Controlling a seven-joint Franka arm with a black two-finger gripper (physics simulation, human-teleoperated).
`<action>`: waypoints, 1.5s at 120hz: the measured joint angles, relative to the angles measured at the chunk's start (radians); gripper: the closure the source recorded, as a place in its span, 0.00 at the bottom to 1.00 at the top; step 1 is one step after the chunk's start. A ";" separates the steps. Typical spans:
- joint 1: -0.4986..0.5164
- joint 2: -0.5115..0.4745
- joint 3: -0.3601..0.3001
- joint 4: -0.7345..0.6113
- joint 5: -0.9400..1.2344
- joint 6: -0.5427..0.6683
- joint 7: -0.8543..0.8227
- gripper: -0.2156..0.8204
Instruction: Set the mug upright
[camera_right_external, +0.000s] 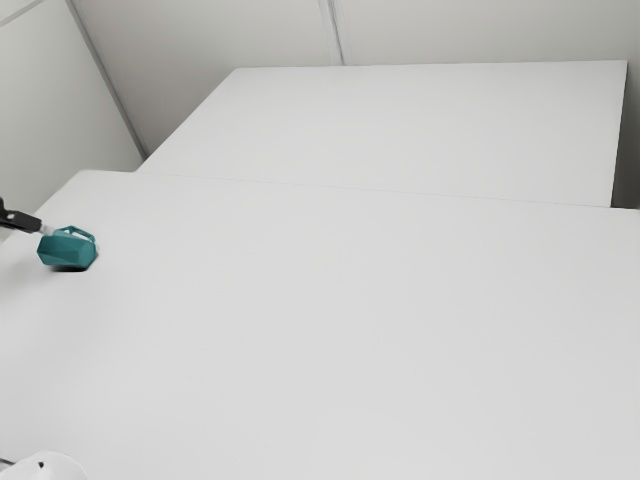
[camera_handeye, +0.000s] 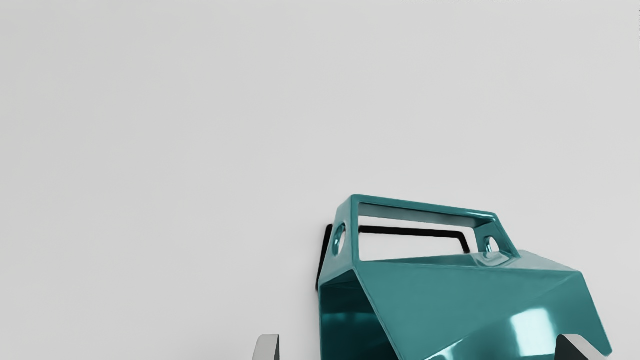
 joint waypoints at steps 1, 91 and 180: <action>0.000 0.001 -0.001 0.000 0.000 0.001 0.002 0.21; 0.035 0.000 0.050 -0.045 -0.235 -0.156 0.046 0.26; 0.044 -0.001 0.057 -0.072 -0.350 -0.224 -0.026 0.90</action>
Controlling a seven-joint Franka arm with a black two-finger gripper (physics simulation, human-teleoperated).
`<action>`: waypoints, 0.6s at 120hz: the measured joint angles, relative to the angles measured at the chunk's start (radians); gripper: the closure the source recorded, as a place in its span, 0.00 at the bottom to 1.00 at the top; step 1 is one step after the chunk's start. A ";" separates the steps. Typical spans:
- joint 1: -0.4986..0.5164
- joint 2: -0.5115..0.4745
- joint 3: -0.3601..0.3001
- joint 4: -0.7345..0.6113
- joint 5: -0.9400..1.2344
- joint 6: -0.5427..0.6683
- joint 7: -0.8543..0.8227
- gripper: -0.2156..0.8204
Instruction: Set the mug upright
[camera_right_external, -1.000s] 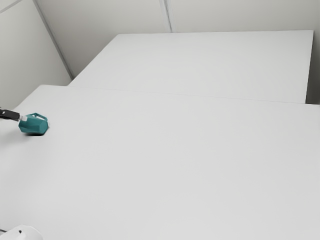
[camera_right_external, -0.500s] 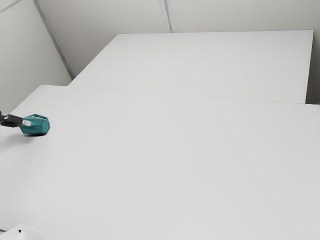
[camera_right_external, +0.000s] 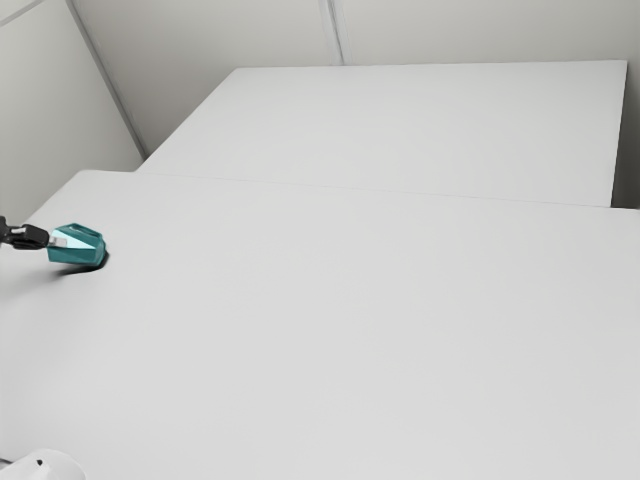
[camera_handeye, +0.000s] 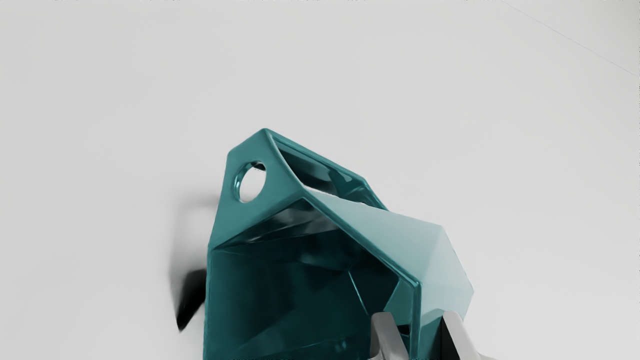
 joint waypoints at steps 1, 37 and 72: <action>0.000 0.000 0.000 0.000 0.000 0.000 0.000 0.90; -0.002 -0.018 -0.005 -0.001 -0.004 -0.002 -0.014 0.96; -0.010 -0.107 0.000 -0.035 0.014 -0.007 -0.023 0.97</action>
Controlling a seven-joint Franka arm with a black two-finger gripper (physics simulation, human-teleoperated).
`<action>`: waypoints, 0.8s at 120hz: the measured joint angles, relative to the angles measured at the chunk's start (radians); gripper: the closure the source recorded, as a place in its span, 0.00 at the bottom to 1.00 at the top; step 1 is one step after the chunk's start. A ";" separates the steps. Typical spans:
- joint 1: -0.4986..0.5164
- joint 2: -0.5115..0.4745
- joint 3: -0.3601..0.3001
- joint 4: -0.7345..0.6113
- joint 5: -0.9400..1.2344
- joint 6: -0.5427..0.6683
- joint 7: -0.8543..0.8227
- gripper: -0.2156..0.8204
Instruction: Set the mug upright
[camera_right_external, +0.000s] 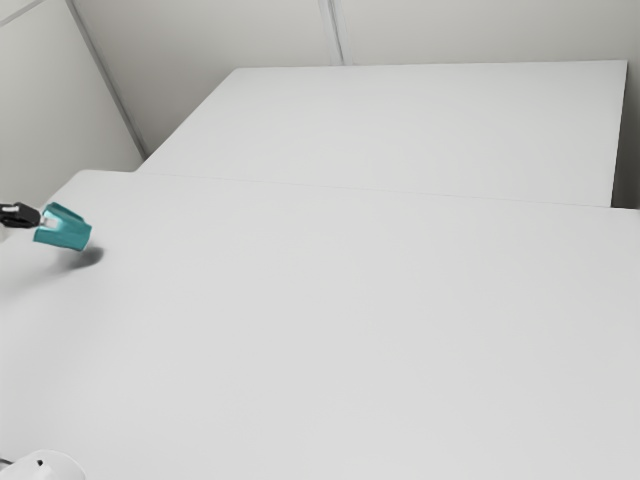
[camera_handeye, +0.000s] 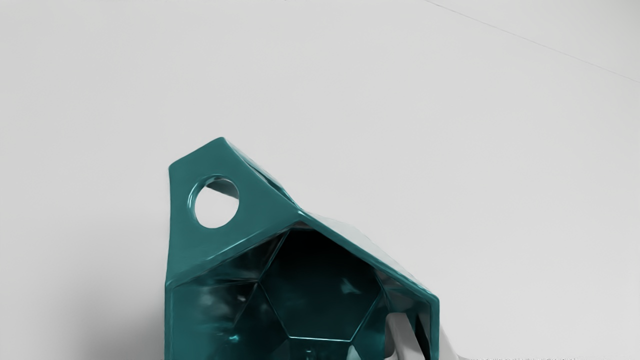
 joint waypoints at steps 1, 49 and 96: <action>-0.001 -0.005 0.000 -0.003 0.002 0.000 -0.001 0.97; -0.219 -0.432 0.008 -0.331 0.247 0.051 -0.097 0.97; -0.730 -0.629 0.344 -0.618 0.354 0.194 -0.282 0.97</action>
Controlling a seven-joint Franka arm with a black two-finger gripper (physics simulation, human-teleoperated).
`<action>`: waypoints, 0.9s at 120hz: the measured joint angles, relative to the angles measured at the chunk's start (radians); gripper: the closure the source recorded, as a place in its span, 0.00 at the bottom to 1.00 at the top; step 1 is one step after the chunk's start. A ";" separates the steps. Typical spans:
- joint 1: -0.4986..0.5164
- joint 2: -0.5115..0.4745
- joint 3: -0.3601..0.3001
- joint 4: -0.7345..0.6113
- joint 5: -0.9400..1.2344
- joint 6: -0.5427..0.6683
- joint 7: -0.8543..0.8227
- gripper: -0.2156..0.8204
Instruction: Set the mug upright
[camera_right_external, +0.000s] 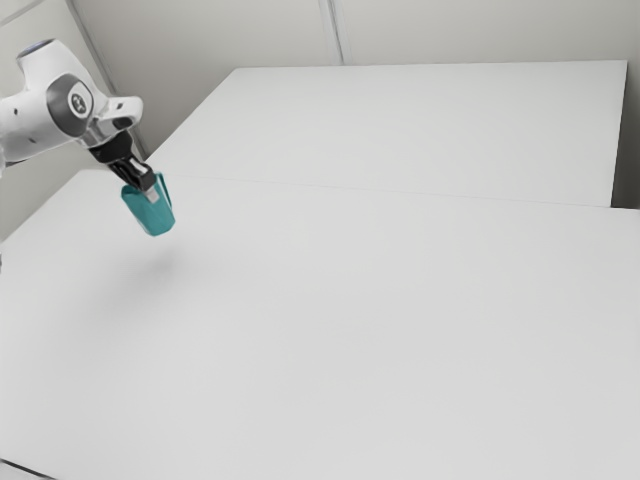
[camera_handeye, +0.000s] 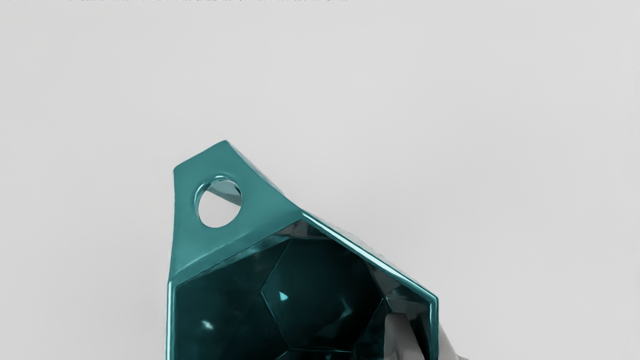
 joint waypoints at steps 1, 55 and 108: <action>-0.011 -0.002 0.006 -0.005 0.002 0.003 -0.005 0.97; -0.350 -0.078 0.122 -0.230 0.112 0.172 -0.267 0.97; -0.473 0.002 0.141 -0.244 0.178 0.308 -0.472 0.97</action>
